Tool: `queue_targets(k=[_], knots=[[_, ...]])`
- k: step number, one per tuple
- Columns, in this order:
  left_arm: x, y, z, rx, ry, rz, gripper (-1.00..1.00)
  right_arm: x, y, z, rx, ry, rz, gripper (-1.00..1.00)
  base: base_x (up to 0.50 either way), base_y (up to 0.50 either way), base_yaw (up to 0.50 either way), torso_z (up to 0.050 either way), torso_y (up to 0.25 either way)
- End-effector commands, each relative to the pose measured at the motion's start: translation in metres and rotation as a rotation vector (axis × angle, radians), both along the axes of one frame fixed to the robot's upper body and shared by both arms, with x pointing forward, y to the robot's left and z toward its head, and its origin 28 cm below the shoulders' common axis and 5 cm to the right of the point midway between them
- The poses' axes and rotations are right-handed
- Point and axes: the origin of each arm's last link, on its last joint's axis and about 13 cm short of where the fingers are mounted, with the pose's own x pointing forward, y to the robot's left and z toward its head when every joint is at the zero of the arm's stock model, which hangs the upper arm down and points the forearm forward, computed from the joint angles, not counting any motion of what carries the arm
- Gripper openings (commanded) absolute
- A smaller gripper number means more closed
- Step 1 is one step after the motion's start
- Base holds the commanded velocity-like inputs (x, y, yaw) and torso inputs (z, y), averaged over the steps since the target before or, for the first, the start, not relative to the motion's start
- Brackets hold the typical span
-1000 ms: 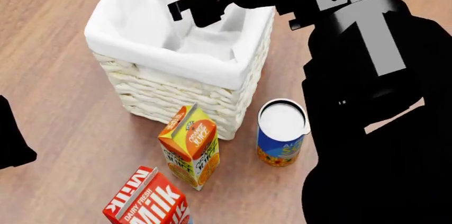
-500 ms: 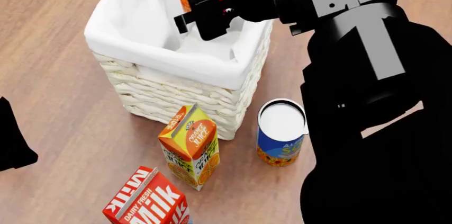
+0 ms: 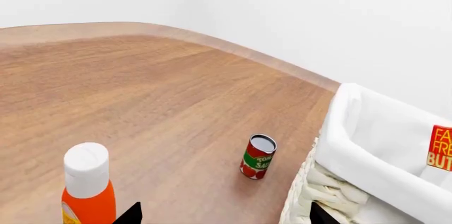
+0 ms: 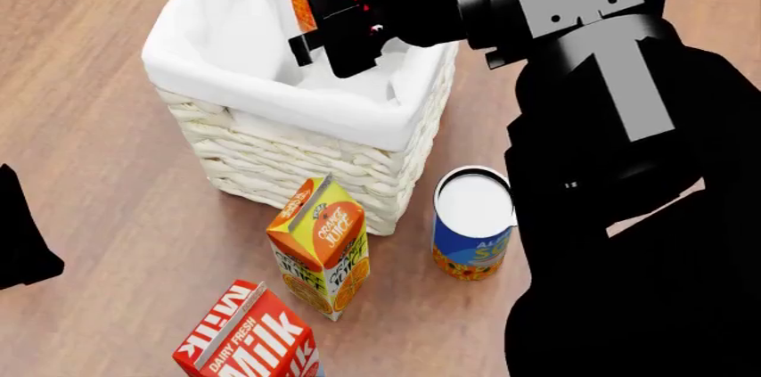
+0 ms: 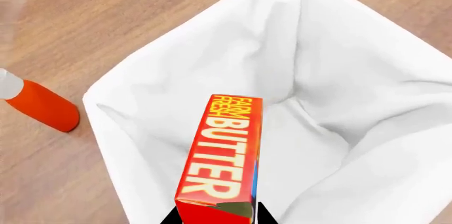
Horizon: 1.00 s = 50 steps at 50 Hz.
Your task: Pick up the butter and put it in the basket.
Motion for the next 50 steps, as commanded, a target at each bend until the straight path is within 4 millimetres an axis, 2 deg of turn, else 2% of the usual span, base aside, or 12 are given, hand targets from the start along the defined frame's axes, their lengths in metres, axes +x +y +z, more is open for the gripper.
queue_targets(k=[1,11,12,21,28,44,50], knots=[[0.000,0.000,0.000,0.000,0.001,0.000,1.00,0.000,0.002,0.004,0.059,-0.013,0.029,-1.00,0.00,0.00,0.00,0.000,0.000],[0.000,0.000,0.000,0.001,0.001,-0.001,1.00,0.000,0.002,0.006,0.064,-0.031,0.018,-1.00,0.00,0.00,0.00,0.001,0.001],[0.000,0.000,-0.001,0.002,0.000,-0.003,1.00,0.000,0.002,0.007,0.063,-0.040,0.008,1.00,0.00,0.00,0.00,0.000,0.000],[0.000,-0.001,-0.001,0.002,0.001,-0.004,1.00,0.001,0.001,0.009,0.078,-0.071,-0.008,1.00,0.00,0.00,0.00,0.000,0.000],[0.000,-0.001,-0.001,0.004,0.001,-0.004,1.00,0.004,-0.001,0.017,0.082,-0.177,-0.046,1.00,0.00,0.00,0.00,0.000,0.000],[-0.001,0.000,-0.001,0.012,-0.005,-0.005,1.00,0.014,-0.003,0.042,0.110,-0.574,-0.042,1.00,0.00,0.00,0.00,0.000,0.000],[0.000,0.000,-0.001,0.012,-0.005,-0.005,1.00,0.017,-0.004,0.043,0.116,-0.692,-0.034,1.00,0.00,0.00,0.00,0.000,0.000]])
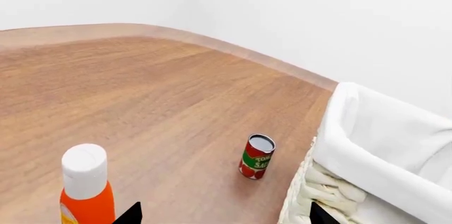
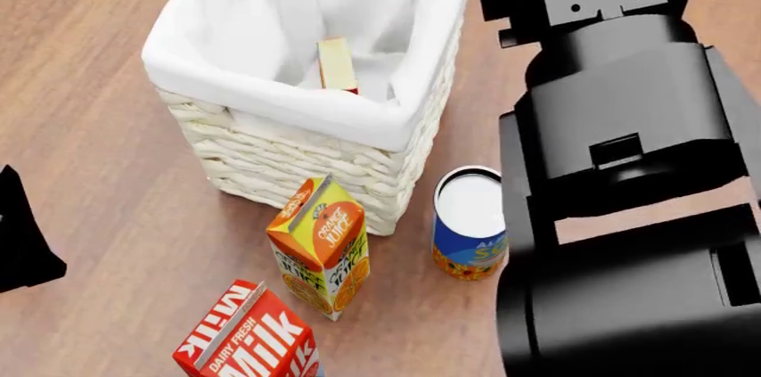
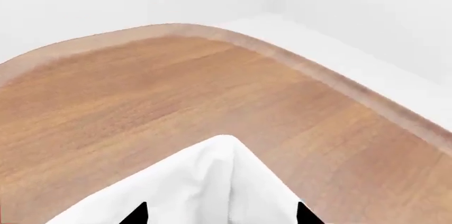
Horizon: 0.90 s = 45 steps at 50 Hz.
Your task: Pick up the butter and put it in the basket.
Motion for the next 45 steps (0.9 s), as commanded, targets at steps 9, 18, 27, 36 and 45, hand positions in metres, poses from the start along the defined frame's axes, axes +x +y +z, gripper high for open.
queue_targets(k=[9,18,27,36,45], knots=[[0.001,0.001,0.000,0.003,-0.007,-0.001,1.00,-0.011,-0.007,0.009,0.023,-0.398,-0.038,1.00,0.00,0.00,0.00,0.000,0.000],[0.000,0.001,0.002,0.003,-0.013,-0.002,1.00,-0.034,-0.014,0.000,0.014,-0.495,-0.080,1.00,0.00,0.00,0.00,0.000,0.000],[-0.001,0.002,0.003,0.004,-0.025,-0.006,1.00,-0.063,-0.020,-0.014,-0.054,-0.541,-0.125,1.00,0.00,0.00,0.00,0.000,0.000],[-0.004,0.003,0.006,0.000,-0.042,-0.012,1.00,-0.097,-0.030,-0.026,-0.066,-0.570,-0.191,1.00,0.00,0.00,0.00,0.000,0.000],[-0.011,0.001,0.009,0.006,-0.067,-0.030,1.00,-0.137,-0.044,-0.045,-0.069,-0.590,-0.291,1.00,0.00,0.00,0.00,0.000,0.000]])
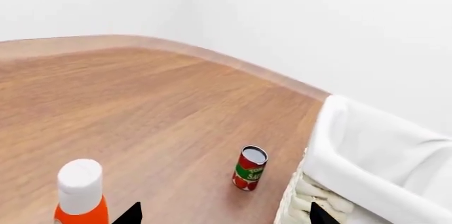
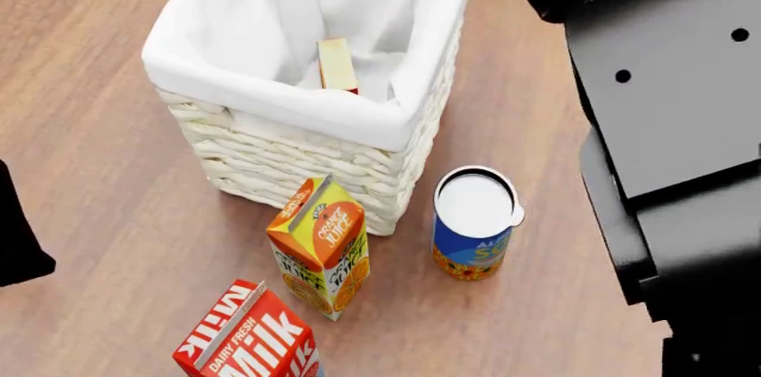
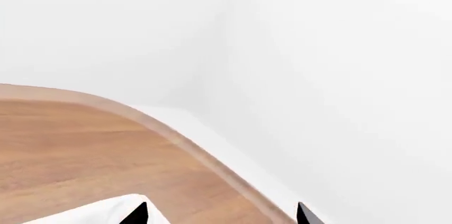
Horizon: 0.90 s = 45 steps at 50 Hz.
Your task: Pick up the butter and put it in the basket.
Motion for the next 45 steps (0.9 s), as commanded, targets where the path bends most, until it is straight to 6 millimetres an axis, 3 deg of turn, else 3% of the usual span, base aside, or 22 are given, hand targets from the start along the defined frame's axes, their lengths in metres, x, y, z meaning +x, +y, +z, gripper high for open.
queue_targets(k=[1,6,19,25,29,39,45], knots=[[-0.007,-0.001,0.004,0.004,-0.029,-0.018,1.00,-0.050,-0.014,-0.022,-0.009,-0.059,-0.122,1.00,0.00,0.00,0.00,0.000,0.000],[-0.011,0.001,0.009,-0.005,-0.053,-0.023,1.00,-0.068,-0.017,-0.030,-0.008,-0.081,-0.146,1.00,0.00,0.00,0.00,0.000,0.000],[-0.022,0.006,0.021,-0.036,-0.109,-0.033,1.00,-0.117,-0.018,-0.073,0.041,-0.143,-0.169,1.00,0.00,0.00,0.00,0.000,0.000],[-0.028,0.005,0.023,-0.038,-0.128,-0.044,1.00,-0.141,-0.017,-0.101,0.001,-0.145,-0.198,1.00,0.00,0.00,0.00,0.000,0.000],[-0.027,0.005,0.022,-0.031,-0.127,-0.047,1.00,-0.155,-0.013,-0.109,-0.021,-0.160,-0.211,1.00,0.00,0.00,0.00,0.000,0.000],[-0.032,0.008,0.022,-0.022,-0.147,-0.054,1.00,-0.172,-0.005,-0.132,-0.038,-0.163,-0.235,1.00,0.00,0.00,0.00,0.000,0.000],[-0.047,0.013,0.034,-0.030,-0.232,-0.074,1.00,-0.183,-0.002,-0.155,-0.055,-0.155,-0.268,1.00,0.00,0.00,0.00,0.000,0.000]])
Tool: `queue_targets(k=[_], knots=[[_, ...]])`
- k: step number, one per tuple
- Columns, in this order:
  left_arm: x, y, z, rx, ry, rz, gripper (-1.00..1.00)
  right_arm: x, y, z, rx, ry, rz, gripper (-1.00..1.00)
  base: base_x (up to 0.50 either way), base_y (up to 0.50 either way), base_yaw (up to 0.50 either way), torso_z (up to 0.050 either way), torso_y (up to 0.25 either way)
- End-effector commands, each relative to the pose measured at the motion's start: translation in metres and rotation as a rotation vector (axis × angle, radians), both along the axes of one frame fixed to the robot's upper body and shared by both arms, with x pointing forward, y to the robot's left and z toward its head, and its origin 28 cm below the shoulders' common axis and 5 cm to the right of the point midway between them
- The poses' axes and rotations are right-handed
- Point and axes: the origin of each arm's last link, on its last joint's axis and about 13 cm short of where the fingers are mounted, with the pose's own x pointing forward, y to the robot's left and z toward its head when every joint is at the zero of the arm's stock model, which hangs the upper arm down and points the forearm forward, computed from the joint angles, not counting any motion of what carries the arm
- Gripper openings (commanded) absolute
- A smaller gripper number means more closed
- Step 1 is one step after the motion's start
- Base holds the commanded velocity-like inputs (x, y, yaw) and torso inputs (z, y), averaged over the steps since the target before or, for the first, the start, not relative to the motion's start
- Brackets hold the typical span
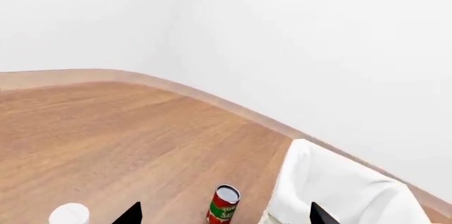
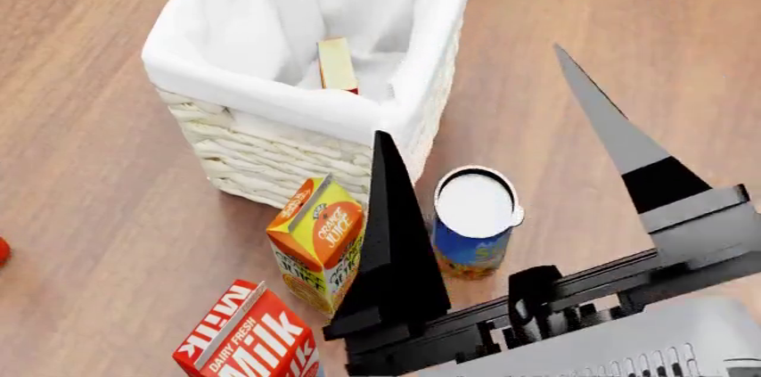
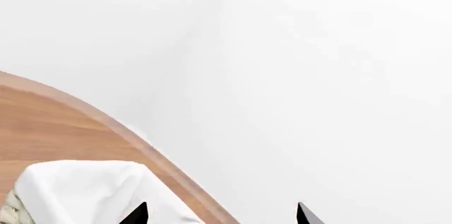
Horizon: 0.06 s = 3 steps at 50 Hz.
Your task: Pick up the butter and put it in the basket.
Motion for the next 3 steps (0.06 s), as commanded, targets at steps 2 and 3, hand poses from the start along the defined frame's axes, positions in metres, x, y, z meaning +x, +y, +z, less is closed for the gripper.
queue_targets(k=[2,3], knots=[[-0.0178,0.0058,0.0118,-0.003,-0.096,-0.018,1.00,-0.0333,-0.0060,-0.0393,0.028,0.071,-0.131,1.00,0.00,0.00,0.00,0.000,0.000],[-0.0189,0.0062,0.0125,-0.005,-0.100,-0.019,1.00,-0.0352,-0.0047,-0.0404,0.022,0.070,-0.133,1.00,0.00,0.00,0.00,0.000,0.000]])
